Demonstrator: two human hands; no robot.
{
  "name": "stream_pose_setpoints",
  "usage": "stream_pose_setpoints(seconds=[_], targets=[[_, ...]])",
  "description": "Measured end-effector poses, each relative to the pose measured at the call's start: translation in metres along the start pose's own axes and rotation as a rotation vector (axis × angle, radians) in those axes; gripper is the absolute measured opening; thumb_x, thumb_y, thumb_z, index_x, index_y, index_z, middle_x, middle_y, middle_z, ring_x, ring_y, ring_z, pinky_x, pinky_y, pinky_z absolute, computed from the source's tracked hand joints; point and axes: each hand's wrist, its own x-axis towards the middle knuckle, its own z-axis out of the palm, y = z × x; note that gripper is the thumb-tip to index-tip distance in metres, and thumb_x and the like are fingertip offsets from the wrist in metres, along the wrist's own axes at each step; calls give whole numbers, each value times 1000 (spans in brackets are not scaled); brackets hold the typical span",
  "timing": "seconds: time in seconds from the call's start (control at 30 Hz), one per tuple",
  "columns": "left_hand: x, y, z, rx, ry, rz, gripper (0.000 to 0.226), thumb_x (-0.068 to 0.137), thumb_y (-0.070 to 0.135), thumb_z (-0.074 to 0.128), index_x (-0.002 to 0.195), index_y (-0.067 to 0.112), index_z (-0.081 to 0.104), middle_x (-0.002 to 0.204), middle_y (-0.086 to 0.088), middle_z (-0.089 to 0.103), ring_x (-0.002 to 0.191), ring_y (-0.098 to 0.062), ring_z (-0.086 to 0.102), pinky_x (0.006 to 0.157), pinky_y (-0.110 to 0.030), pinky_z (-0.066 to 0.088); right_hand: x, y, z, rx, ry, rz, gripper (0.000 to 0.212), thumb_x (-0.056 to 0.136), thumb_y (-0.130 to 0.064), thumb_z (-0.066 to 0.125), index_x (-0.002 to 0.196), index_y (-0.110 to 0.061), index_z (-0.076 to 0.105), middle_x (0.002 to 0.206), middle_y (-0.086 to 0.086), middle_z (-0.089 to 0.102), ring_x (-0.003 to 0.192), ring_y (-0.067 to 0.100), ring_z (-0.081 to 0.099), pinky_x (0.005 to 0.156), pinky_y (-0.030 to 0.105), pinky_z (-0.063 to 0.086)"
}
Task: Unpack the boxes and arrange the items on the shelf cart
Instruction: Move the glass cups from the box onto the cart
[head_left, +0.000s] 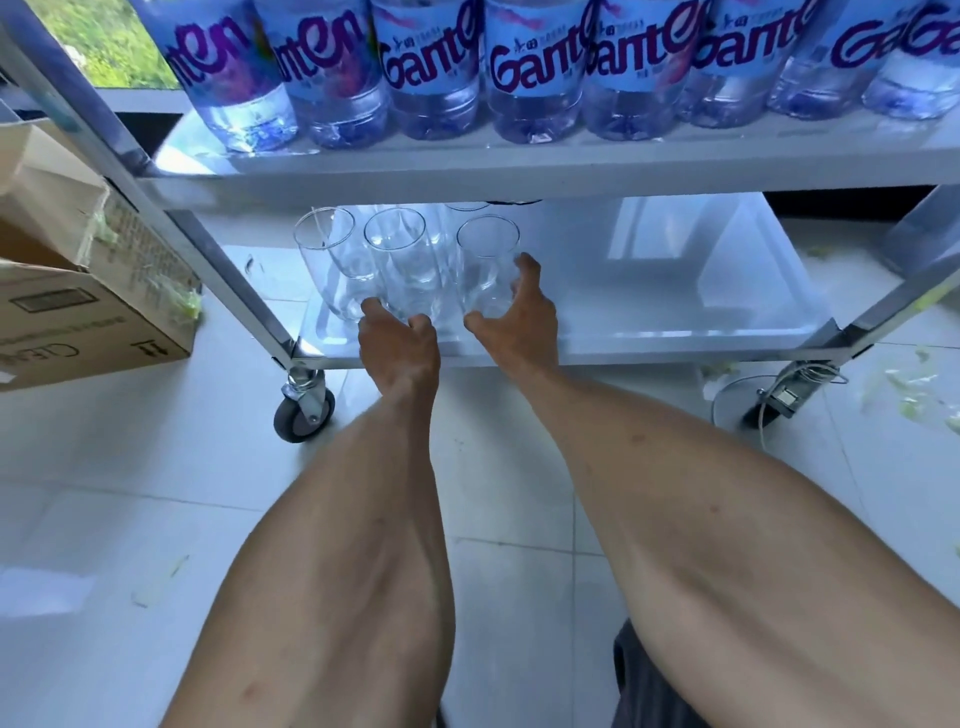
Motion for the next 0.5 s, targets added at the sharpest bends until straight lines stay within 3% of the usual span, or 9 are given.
stream_pose_setpoints(seconds=[0.23,0.5], targets=[[7,-8,0,-18,-76,30,49,79,39,70,114,12,49,91,3,58,88,-25,60,73,-27,36,6,-12,15,-26,-12,-27,89,67,-30,80,141,-21,32,125,9,59,112,29,58,93,34,47],[6,-15,2,-26,-27,71,55,85,40,71,127,9,54,118,-10,63,112,-27,57,89,-29,39,6,-19,34,-27,89,60,98,66,-28,80,148,-19,27,132,7,57,119,27,55,98,34,45]])
